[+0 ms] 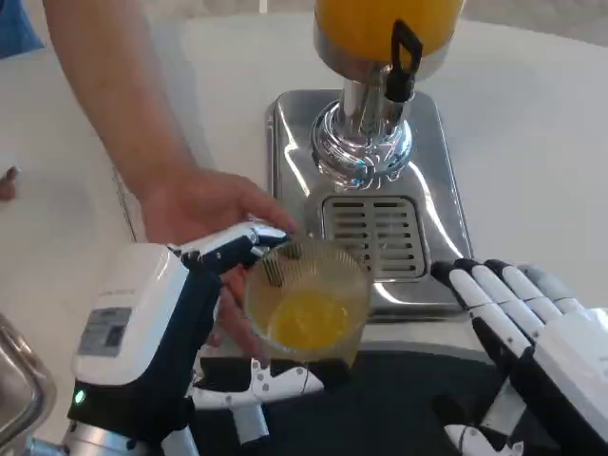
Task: Grasp the cup under the faucet to collect the drink, then remove the cup.
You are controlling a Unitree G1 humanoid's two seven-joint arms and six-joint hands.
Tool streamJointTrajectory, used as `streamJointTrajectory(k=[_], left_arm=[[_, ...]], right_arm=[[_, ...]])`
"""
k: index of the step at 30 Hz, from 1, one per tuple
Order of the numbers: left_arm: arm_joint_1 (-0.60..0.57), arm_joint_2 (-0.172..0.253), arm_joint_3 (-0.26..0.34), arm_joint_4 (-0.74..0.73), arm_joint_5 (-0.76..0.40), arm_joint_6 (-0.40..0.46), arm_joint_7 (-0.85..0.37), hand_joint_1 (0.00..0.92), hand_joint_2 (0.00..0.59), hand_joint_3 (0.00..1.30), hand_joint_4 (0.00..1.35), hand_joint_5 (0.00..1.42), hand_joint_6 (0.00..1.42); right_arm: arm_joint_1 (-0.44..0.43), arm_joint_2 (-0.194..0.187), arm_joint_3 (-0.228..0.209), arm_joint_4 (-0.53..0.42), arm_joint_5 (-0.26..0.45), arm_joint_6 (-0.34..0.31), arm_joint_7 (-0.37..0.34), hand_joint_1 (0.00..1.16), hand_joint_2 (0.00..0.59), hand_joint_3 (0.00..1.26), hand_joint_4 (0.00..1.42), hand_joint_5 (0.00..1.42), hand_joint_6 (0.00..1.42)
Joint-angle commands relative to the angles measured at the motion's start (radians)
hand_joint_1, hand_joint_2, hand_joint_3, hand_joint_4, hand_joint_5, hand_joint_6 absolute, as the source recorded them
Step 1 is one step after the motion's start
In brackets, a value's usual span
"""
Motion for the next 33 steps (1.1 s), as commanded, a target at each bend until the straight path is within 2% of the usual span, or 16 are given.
streamJointTrajectory(k=[1, 17, 24, 33], left_arm=[[0.0, -0.011, 0.007, -0.039, -0.006, -0.034, -0.003, 0.603, 0.0, 1.01, 1.22, 1.42, 1.42], [0.019, -0.018, 0.026, -0.059, -0.018, -0.042, -0.012, 0.604, 0.0, 1.01, 1.22, 1.42, 1.42], [0.028, -0.024, 0.034, -0.07, -0.023, -0.047, -0.024, 0.604, 0.0, 1.01, 1.22, 1.42, 1.42], [0.053, -0.034, 0.044, -0.089, -0.029, -0.052, -0.035, 0.604, 0.0, 1.02, 1.22, 1.42, 1.42]], right_arm=[[0.023, -0.009, -0.015, 0.012, 0.012, -0.03, -0.028, 0.28, 0.485, 0.0, 0.0, 0.0, 0.0], [0.035, -0.013, -0.011, 0.029, 0.01, -0.081, -0.056, 0.27, 0.484, 0.0, 0.0, 0.0, 0.0], [0.086, 0.012, 0.0, 0.027, 0.007, -0.114, -0.102, 0.26, 0.489, 0.0, 0.0, 0.0, 0.0], [0.124, 0.037, 0.005, 0.025, 0.013, -0.17, -0.159, 0.18, 0.513, 0.0, 0.0, 0.0, 0.0]])
